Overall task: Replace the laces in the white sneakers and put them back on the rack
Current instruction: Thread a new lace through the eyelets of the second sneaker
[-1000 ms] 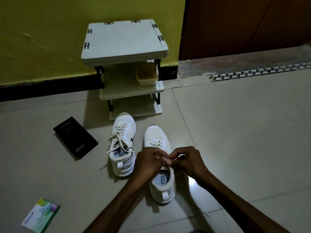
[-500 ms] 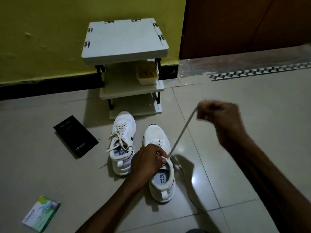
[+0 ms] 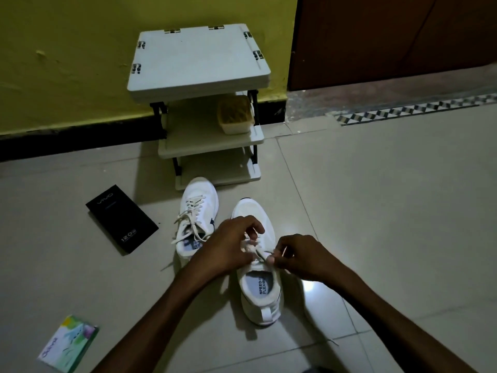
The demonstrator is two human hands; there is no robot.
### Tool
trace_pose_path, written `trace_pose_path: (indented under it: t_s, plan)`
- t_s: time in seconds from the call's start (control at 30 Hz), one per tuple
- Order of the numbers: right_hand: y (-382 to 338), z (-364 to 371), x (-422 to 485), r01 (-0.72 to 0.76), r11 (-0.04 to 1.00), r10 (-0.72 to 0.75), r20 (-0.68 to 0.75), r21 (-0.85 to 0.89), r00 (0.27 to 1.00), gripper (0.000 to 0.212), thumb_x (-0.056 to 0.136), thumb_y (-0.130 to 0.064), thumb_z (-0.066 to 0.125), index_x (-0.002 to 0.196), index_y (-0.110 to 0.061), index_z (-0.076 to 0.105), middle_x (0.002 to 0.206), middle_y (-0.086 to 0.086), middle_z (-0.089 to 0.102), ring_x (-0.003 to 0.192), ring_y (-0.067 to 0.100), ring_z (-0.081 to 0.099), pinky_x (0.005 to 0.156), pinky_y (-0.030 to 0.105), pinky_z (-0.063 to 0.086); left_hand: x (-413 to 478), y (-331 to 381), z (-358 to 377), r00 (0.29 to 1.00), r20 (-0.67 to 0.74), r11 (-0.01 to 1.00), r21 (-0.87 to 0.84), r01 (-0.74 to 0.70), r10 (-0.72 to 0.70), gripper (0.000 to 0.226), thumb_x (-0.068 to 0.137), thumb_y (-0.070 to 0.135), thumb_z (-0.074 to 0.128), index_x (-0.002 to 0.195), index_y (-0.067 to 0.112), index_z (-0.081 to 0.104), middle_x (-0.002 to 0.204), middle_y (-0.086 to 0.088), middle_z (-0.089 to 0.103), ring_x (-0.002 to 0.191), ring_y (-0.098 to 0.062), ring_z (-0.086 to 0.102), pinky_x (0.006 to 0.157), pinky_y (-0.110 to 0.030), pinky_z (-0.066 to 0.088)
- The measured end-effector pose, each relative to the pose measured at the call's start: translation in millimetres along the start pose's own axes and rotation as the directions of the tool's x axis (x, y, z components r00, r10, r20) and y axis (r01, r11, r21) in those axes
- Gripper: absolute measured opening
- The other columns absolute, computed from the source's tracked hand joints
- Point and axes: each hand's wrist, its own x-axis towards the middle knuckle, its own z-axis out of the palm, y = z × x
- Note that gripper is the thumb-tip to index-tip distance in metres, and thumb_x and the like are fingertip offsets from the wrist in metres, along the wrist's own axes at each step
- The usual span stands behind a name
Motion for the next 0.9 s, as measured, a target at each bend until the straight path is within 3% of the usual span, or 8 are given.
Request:
trace_pose_path:
  t_s: [0.17,0.33,0.4,0.53,0.63,0.73,0.8,0.9]
  plan:
    - [-6.2,-2.7,1.8,0.041,0.999,-0.041,0.022,0.002,0.999,0.026,0.090,-0.034,0.065,0.074,-0.014,0.067,0.081,0.007,0.069,0.079,0.018,0.062,0.070,0.031,0.046,0.5,-11.1,20.1,0.998,0.060,0.976,0.216,-0.030,0.018,0.066,0.065,0.024,0.085,0.123,0.031,0.055,0.121,0.006,0.048,0.109,-0.017,0.051,0.089,-0.035,0.046]
    - [-23.6,-39.4,-15.7,0.023,0.877,-0.045,0.034,0.480,0.998,0.024,0.086,-0.001,0.059,0.069,-0.014,0.068,0.068,-0.003,0.066,0.061,0.001,0.058,0.055,0.011,0.041,0.6,-7.6,25.0,0.999,0.039,0.955,0.296,-0.034,0.024,0.071,0.059,0.018,0.087,0.121,0.030,0.057,0.120,0.007,0.050,0.105,-0.018,0.051,0.084,-0.035,0.046]
    - [-24.4,-57.0,-22.7,0.046,0.847,-0.062,0.012,0.529,0.998,0.021,0.085,0.001,0.060,0.069,-0.011,0.068,0.067,-0.001,0.066,0.057,-0.001,0.055,0.050,0.010,0.037,-0.4,-6.6,24.6,0.999,0.037,0.955,0.293,-0.036,0.026,0.070,0.060,0.018,0.087,0.122,0.029,0.056,0.121,0.007,0.050,0.105,-0.018,0.050,0.083,-0.034,0.045]
    - [-9.4,-54.8,-31.0,0.045,0.930,-0.120,0.183,0.366,0.976,0.014,0.087,-0.005,0.065,0.078,-0.007,0.075,0.070,-0.006,0.070,0.063,-0.001,0.061,0.058,0.012,0.042,0.8,-7.7,23.5,0.998,0.049,0.968,0.248,-0.036,0.025,0.069,0.059,0.021,0.087,0.121,0.028,0.058,0.122,0.006,0.048,0.108,-0.018,0.049,0.085,-0.033,0.045]
    - [10.1,-32.8,-27.2,0.081,0.993,-0.047,0.360,-0.081,0.932,0.012,0.085,-0.009,0.067,0.087,-0.014,0.078,0.074,-0.007,0.072,0.068,0.005,0.065,0.066,0.015,0.048,-0.2,-10.5,22.3,0.999,0.037,0.981,0.189,-0.041,0.034,0.064,0.062,0.019,0.085,0.121,0.027,0.058,0.121,0.005,0.048,0.109,-0.017,0.050,0.088,-0.033,0.045]
    - [20.1,-16.3,-21.7,0.055,0.952,0.108,0.498,-0.302,0.861,0.014,0.091,-0.012,0.060,0.093,-0.016,0.073,0.086,0.007,0.071,0.070,0.015,0.063,0.067,0.024,0.049,-5.3,-10.5,23.1,0.999,-0.028,0.994,0.107,-0.020,0.023,0.055,0.073,0.023,0.079,0.122,0.023,0.057,0.121,0.002,0.046,0.109,-0.017,0.054,0.089,-0.032,0.046]
    - [22.5,-13.8,-16.4,0.069,0.930,0.092,0.410,-0.361,0.908,0.018,0.093,-0.016,0.057,0.103,-0.019,0.072,0.099,0.005,0.071,0.085,0.019,0.067,0.076,0.029,0.052,-9.2,-9.6,27.1,0.995,-0.098,0.996,0.089,0.022,-0.013,0.053,0.076,0.024,0.074,0.125,0.024,0.053,0.120,0.002,0.045,0.110,-0.018,0.056,0.087,-0.032,0.046]
    - [21.3,-13.0,-5.6,0.016,0.945,-0.034,-0.050,-0.326,0.998,0.016,0.093,-0.023,0.056,0.099,-0.026,0.071,0.101,-0.001,0.071,0.092,0.020,0.067,0.079,0.032,0.053,-15.3,-6.4,34.3,0.979,-0.198,0.991,0.111,0.072,-0.049,0.047,0.082,0.024,0.068,0.126,0.025,0.052,0.117,0.001,0.046,0.106,-0.021,0.055,0.082,-0.027,0.040]
